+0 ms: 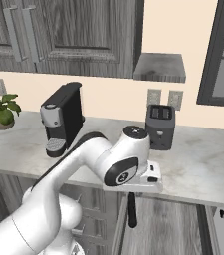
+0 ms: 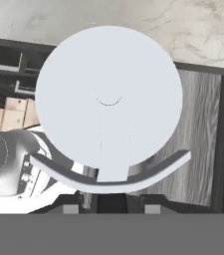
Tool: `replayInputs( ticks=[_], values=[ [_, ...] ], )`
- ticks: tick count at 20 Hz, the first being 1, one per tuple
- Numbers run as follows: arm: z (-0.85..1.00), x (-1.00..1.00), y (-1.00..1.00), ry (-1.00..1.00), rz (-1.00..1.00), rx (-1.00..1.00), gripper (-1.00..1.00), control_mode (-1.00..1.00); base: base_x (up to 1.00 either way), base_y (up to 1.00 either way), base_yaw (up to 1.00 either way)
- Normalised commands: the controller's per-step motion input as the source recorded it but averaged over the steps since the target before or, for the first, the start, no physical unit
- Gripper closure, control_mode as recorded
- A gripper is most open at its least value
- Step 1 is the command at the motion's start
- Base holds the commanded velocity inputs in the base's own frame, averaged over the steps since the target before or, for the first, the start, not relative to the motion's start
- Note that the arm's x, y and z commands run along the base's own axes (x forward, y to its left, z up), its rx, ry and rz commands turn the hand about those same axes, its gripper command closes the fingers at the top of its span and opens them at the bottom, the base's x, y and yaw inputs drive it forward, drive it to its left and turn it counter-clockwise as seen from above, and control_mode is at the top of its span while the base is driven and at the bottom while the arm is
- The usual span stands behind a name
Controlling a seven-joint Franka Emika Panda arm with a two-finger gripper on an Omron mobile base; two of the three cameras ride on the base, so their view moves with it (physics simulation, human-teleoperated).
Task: Take the pizza cutter from the drawer on the right and place it on the dining counter for cutting.
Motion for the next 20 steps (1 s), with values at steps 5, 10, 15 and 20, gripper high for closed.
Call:
replayInputs(
  ticks=[5, 10, 15, 20],
  values=[
    [0.67, 0.0, 0.74, 0.0, -0.02, -0.04, 1.0, -1.0, 0.0, 0.0, 0.0],
    [0.4, 0.0, 0.85, 0.0, -0.05, -0.06, 1.0, -1.0, 0.0, 0.0, 0.0],
    [0.24, 0.0, 0.81, 0.02, -0.04, -0.03, 1.0, -1.0, 0.0, 0.0, 0.0],
    [0.22, 0.0, 0.56, 0.01, -0.05, 0.0, 1.0, -1.0, 0.0, 0.0, 0.0]
  ],
)
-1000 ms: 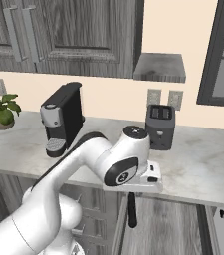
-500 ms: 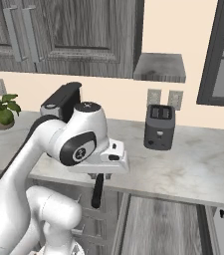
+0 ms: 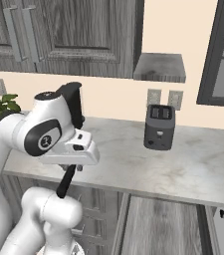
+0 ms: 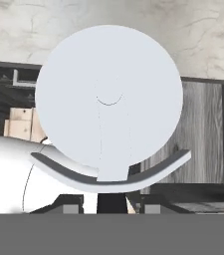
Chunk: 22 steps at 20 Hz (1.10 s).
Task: Take the pizza cutter from the drawer on the right and place it on the dining counter for cutting.
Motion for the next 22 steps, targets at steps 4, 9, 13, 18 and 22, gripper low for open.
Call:
replayInputs(
  ticks=[4, 9, 13, 18, 22],
  values=[
    [0.14, 0.0, 0.35, 0.0, -0.12, 0.0, 1.0, -1.0, 0.0, 0.0, 0.0],
    [0.07, 0.0, 0.06, 0.01, -0.12, 0.0, 1.0, -1.0, 0.0, 0.0, 0.0],
    [0.0, 0.0, 0.0, 0.0, -0.01, 0.0, 1.0, -1.0, 0.0, 0.0, 0.0],
    [0.0, 0.0, 0.0, 0.0, 0.0, 0.0, 1.0, -1.0, 0.0, 0.0, 0.0],
    [0.0, -0.01, 0.0, 0.0, 0.0, 0.0, 1.0, 1.0, -0.06, 0.0, 0.0]
  ],
)
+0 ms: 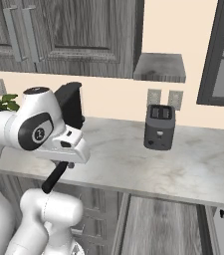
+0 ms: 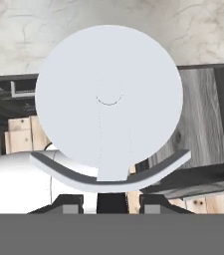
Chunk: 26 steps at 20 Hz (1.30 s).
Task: Take the pizza cutter from the drawer on the right and place it on the dining counter for cutting.
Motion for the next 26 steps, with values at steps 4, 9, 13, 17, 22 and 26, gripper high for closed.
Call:
replayInputs(
  ticks=[4, 9, 13, 17, 22, 26],
  values=[
    [0.0, 0.0, 0.0, 0.0, 0.0, 0.0, 1.0, 1.0, -0.54, 0.09, 0.0],
    [0.0, 0.0, 0.0, 0.0, 0.0, 0.0, 1.0, 1.0, -0.77, 0.16, 0.0],
    [0.0, 0.0, 0.0, 0.0, 0.0, 0.0, 1.0, 1.0, -0.73, 0.11, 0.0],
    [0.0, 0.0, 0.0, 0.0, 0.0, 0.0, 1.0, 1.0, -0.53, 0.03, -0.09],
    [0.0, 0.0, 0.0, 0.0, 0.0, 0.0, 1.0, 1.0, -0.05, -0.21, -0.52],
    [0.0, 0.0, 0.0, 0.0, 0.0, 0.0, 1.0, 1.0, 0.0, -0.39, -0.77]
  ],
)
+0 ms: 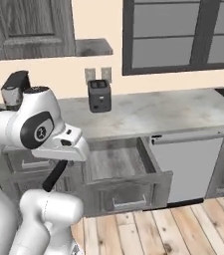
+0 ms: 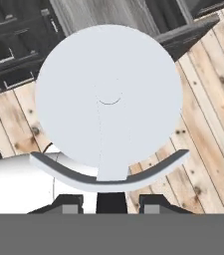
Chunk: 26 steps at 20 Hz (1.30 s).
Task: Take the pizza cutter from the drawer on the right and place it on the dining counter for cutting.
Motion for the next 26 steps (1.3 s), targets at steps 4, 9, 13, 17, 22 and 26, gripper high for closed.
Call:
replayInputs(
  ticks=[4, 9, 13, 17, 22, 26],
  values=[
    [0.0, 0.0, 0.0, 0.0, 0.0, 0.0, 1.0, 1.0, 0.0, -0.39, -0.84],
    [0.0, 0.0, 0.0, 0.0, 0.0, 0.0, 1.0, 1.0, 0.01, -0.31, -0.85],
    [0.0, 0.0, 0.0, 0.0, 0.0, 0.0, 1.0, 1.0, 0.1, -0.14, -0.84],
    [0.0, 0.0, 0.0, 0.0, 0.0, 0.0, 1.0, 1.0, 0.15, -0.21, -0.82],
    [0.0, 0.0, 0.0, 0.0, 0.0, 0.0, 1.0, 1.0, 0.24, -0.25, -0.78],
    [0.0, 0.0, 0.0, 0.0, 0.0, 0.0, 1.0, 1.0, 0.42, -0.35, -0.7]
  ],
)
